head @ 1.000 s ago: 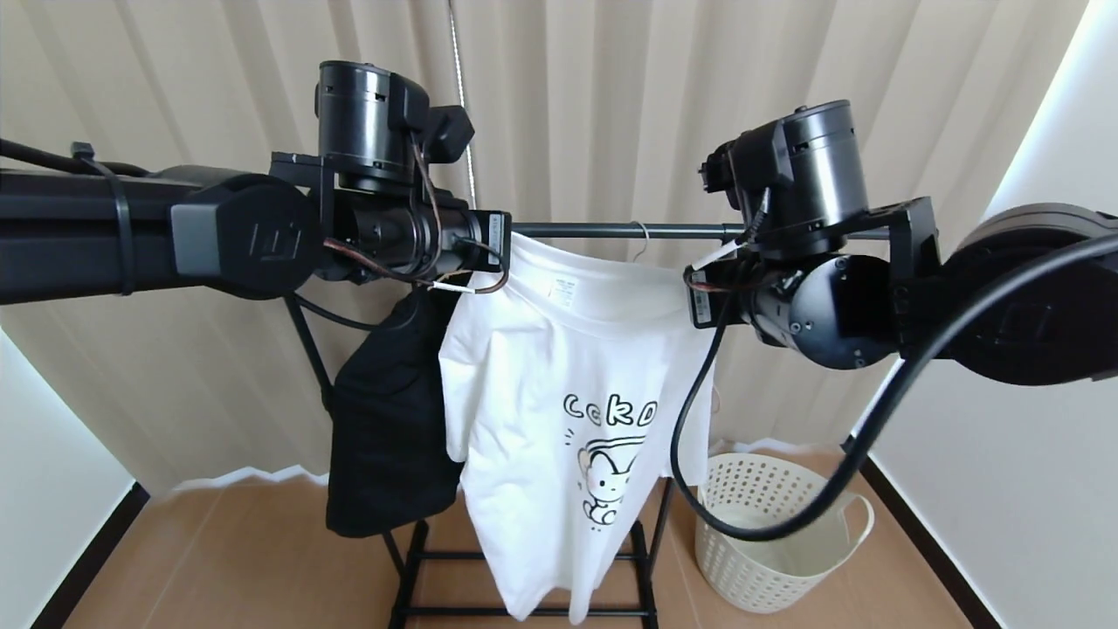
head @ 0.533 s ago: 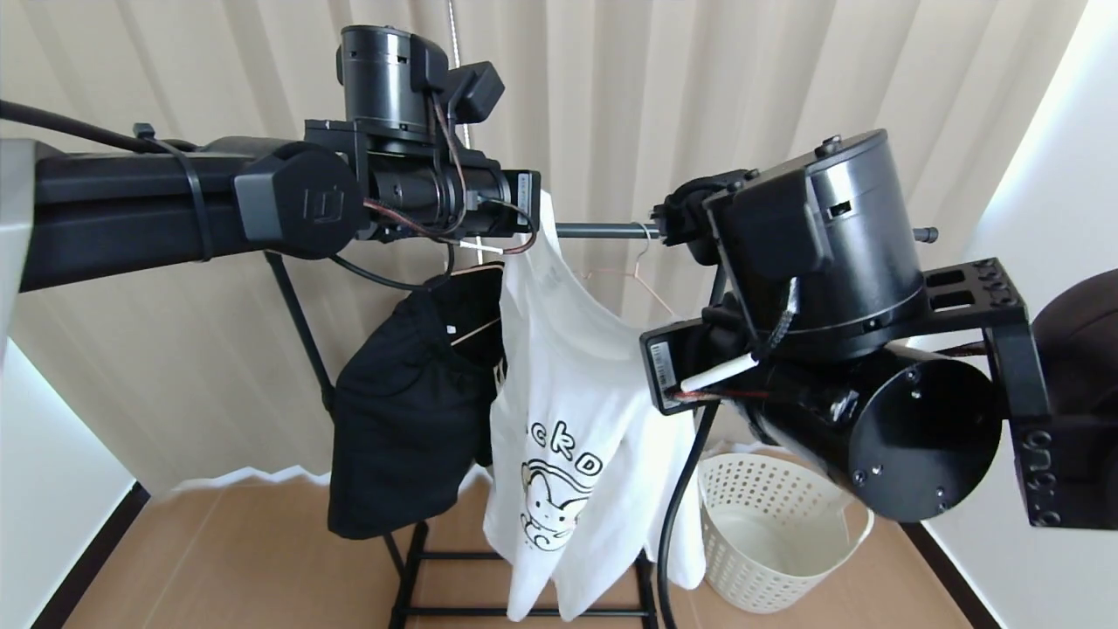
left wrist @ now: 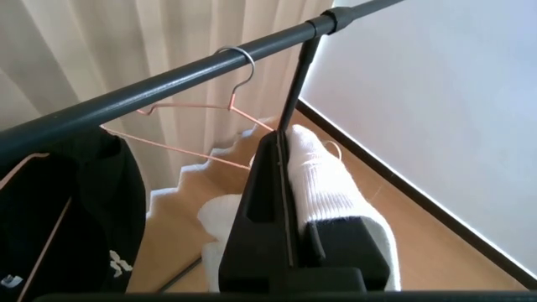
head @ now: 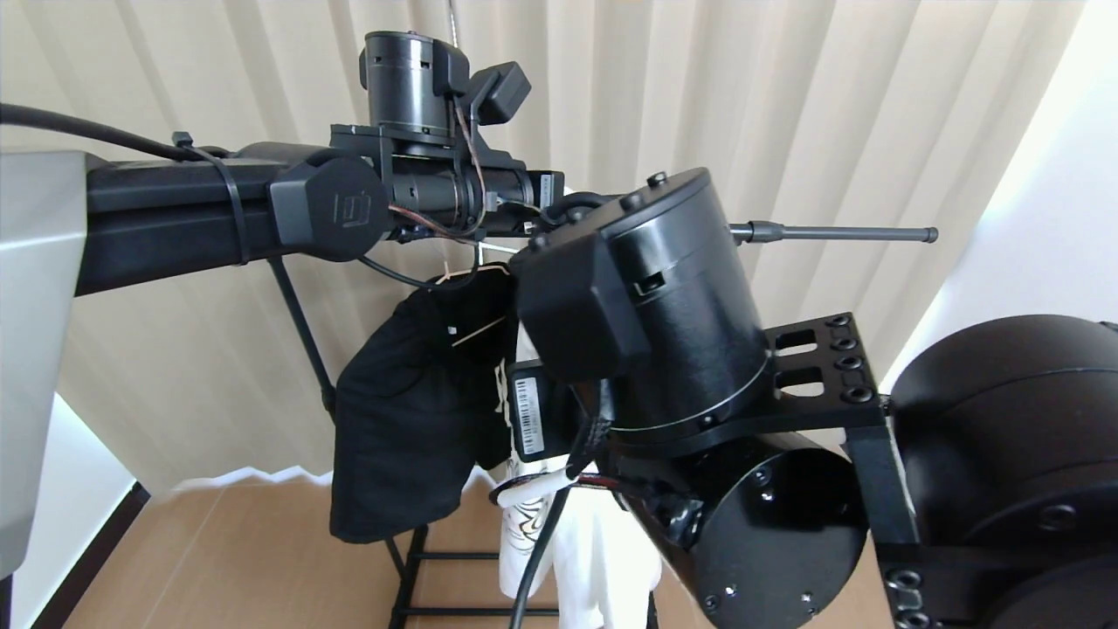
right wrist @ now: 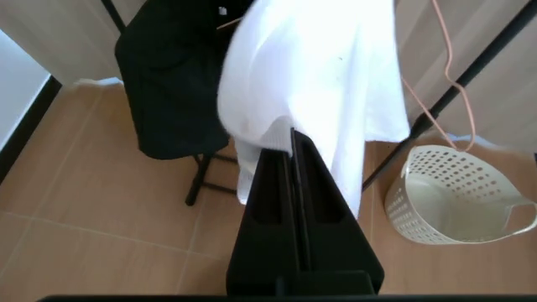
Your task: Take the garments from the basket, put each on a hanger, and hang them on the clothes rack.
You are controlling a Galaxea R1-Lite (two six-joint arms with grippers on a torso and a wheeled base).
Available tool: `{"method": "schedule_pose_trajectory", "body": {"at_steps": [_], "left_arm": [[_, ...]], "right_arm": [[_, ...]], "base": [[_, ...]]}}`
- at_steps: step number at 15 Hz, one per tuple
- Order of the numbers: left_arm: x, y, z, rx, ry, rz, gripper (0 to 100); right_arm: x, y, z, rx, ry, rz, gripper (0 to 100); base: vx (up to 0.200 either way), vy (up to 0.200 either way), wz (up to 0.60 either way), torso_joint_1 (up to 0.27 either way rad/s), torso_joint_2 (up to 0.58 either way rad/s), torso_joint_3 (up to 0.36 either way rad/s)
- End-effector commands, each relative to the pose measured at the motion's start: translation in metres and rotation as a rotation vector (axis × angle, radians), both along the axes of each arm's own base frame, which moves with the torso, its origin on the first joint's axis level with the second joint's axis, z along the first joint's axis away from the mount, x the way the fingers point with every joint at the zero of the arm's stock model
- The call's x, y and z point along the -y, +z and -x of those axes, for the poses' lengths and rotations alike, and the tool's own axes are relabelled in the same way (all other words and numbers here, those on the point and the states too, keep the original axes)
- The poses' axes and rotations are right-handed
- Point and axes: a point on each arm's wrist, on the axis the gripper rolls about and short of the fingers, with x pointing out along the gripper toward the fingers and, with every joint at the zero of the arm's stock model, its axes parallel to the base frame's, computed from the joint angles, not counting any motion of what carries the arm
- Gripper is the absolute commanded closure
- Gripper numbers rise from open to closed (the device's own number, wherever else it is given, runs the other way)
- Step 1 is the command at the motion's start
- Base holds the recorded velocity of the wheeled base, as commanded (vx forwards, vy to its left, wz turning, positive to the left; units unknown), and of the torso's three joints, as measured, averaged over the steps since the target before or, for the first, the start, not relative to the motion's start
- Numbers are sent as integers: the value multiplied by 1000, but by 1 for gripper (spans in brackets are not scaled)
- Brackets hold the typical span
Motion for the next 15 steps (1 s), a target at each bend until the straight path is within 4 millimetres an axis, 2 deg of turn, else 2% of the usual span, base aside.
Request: {"method": "schedule_pose_trajectory", "body": {"at_steps": [1, 5, 8, 11, 12, 13, 15], "left_arm": [[1, 0, 0, 0, -2, 1, 100], [2, 0, 2, -7, -21, 8, 100], [-2, 1, 2, -13, -6, 4, 100], [-32, 9, 4, -71, 63, -28, 100], [-37, 10, 6, -82, 82, -36, 100], [-44, 9, 13, -120, 141, -76, 100], [-50, 4, 25, -162, 193, -126, 100]], "right_arm": [[-17, -7, 2, -7, 18, -5, 100], [-18, -8, 1, -11, 10, -18, 100], [3, 7, 2, -2, -20, -48, 100], [46, 19, -22, 13, -139, -68, 100], [51, 21, -28, 17, -162, -74, 100], [64, 21, -50, 24, -237, -77, 100], [64, 18, -77, 27, -295, -78, 100]], "base": [[0, 0, 0, 0, 0, 0], [0, 0, 0, 0, 0, 0], [0, 0, 0, 0, 0, 0], [0, 0, 0, 0, 0, 0], [0, 0, 0, 0, 0, 0], [0, 0, 0, 0, 0, 0], [0, 0, 0, 0, 0, 0]]}}
